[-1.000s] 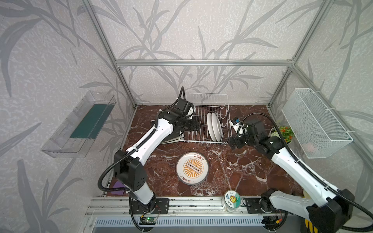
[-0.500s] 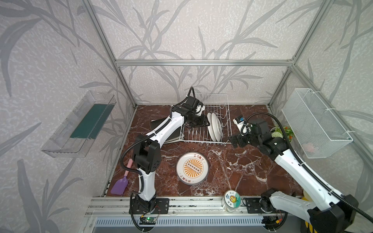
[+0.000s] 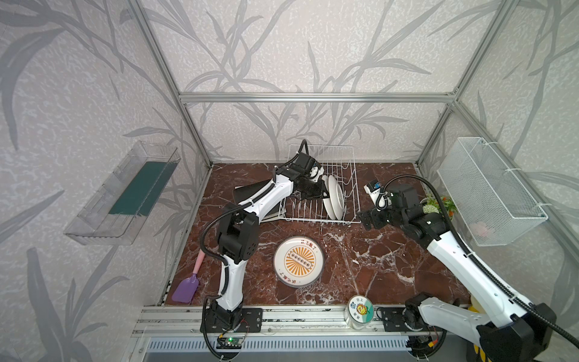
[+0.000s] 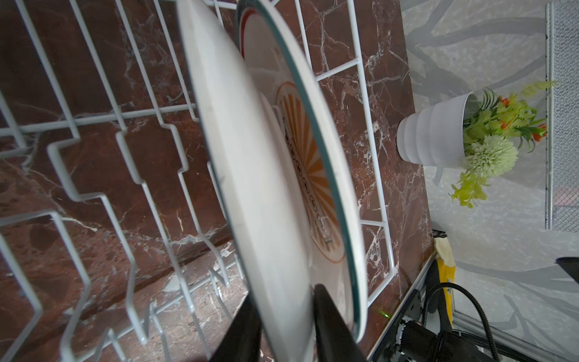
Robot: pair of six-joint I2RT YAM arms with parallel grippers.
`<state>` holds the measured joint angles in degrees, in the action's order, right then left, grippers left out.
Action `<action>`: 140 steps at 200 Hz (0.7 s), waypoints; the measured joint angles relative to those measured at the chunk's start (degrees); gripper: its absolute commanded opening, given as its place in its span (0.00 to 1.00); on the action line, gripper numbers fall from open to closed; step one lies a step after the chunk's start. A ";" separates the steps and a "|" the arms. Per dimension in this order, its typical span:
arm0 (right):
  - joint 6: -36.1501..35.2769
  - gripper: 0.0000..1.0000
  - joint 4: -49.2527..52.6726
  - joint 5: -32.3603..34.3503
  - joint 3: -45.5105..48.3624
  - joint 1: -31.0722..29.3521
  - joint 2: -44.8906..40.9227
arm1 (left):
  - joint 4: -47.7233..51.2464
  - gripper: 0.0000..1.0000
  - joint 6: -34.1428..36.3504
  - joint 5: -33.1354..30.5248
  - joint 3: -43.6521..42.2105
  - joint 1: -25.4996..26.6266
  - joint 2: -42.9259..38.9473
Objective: Unload the plates from the dish rack
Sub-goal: 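Reach the left gripper into the rack and grasp the next patterned plate's top edge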
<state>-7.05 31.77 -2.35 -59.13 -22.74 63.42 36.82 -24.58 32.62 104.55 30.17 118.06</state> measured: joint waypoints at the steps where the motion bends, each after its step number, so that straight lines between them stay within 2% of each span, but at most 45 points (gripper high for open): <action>1: 0.00 0.99 0.00 0.00 0.00 0.00 0.00 | -0.02 0.24 -0.04 0.00 0.00 0.02 0.02; 56: -0.02 0.99 0.04 0.46 0.00 0.50 -0.13 | -0.81 0.13 -2.08 0.52 -0.04 1.09 0.39; 93: -0.02 0.99 0.04 0.44 0.00 0.68 -0.13 | -2.84 0.00 -3.17 2.29 -0.07 1.51 0.39; 140: -0.13 0.99 0.11 0.44 -0.48 0.74 -0.11 | -3.43 0.00 -4.79 2.47 -0.20 1.99 0.39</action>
<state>-7.18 31.88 -1.91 -59.61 -22.00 63.31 33.39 -29.36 35.09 104.36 32.16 118.45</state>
